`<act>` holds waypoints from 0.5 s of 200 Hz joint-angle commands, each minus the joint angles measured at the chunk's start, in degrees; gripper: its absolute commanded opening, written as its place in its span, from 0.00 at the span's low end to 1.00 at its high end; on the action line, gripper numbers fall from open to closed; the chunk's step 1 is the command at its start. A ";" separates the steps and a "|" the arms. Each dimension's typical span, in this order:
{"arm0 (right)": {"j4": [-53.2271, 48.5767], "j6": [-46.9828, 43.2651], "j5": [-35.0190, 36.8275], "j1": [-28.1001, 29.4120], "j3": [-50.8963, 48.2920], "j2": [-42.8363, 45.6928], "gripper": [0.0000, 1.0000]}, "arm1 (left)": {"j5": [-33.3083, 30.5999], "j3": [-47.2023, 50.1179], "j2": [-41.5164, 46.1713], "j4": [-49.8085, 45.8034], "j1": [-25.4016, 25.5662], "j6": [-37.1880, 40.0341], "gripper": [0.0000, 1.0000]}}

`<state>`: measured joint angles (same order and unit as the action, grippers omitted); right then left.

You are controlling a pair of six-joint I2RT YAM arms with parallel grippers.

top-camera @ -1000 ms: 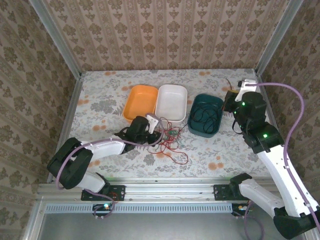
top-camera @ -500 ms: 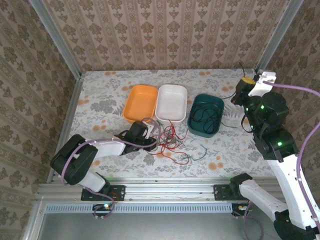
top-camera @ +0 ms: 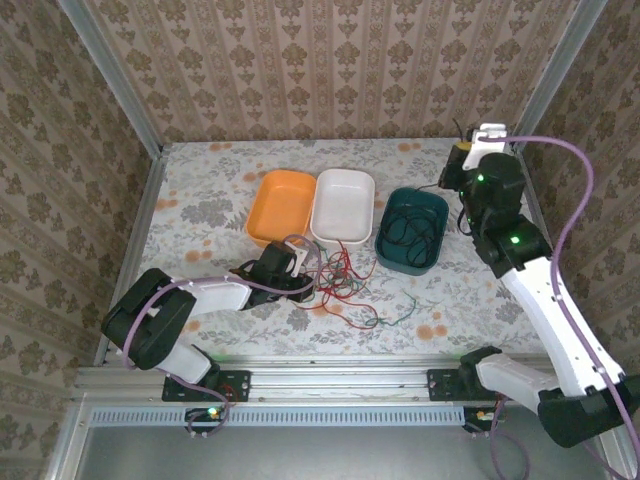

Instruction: Untangle the cables

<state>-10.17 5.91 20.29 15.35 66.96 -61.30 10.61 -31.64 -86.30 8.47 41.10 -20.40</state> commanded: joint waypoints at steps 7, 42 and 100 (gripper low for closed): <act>2.13 1.29 2.39 -0.30 -5.04 -1.68 0.00 | -1.47 -0.89 -0.31 -1.61 -0.10 -0.35 0.23; -2.66 7.26 4.13 -0.33 -10.95 -5.46 0.00 | -1.43 -0.96 -0.56 -1.61 0.01 -0.42 0.23; -4.54 15.45 7.99 -0.37 -14.39 -17.89 0.00 | -0.63 -3.81 -2.29 -2.82 0.34 0.37 0.23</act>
<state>-13.67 16.71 25.50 15.35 52.62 -75.09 10.50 -33.30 -87.22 7.01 41.17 -20.40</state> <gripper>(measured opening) 0.067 0.234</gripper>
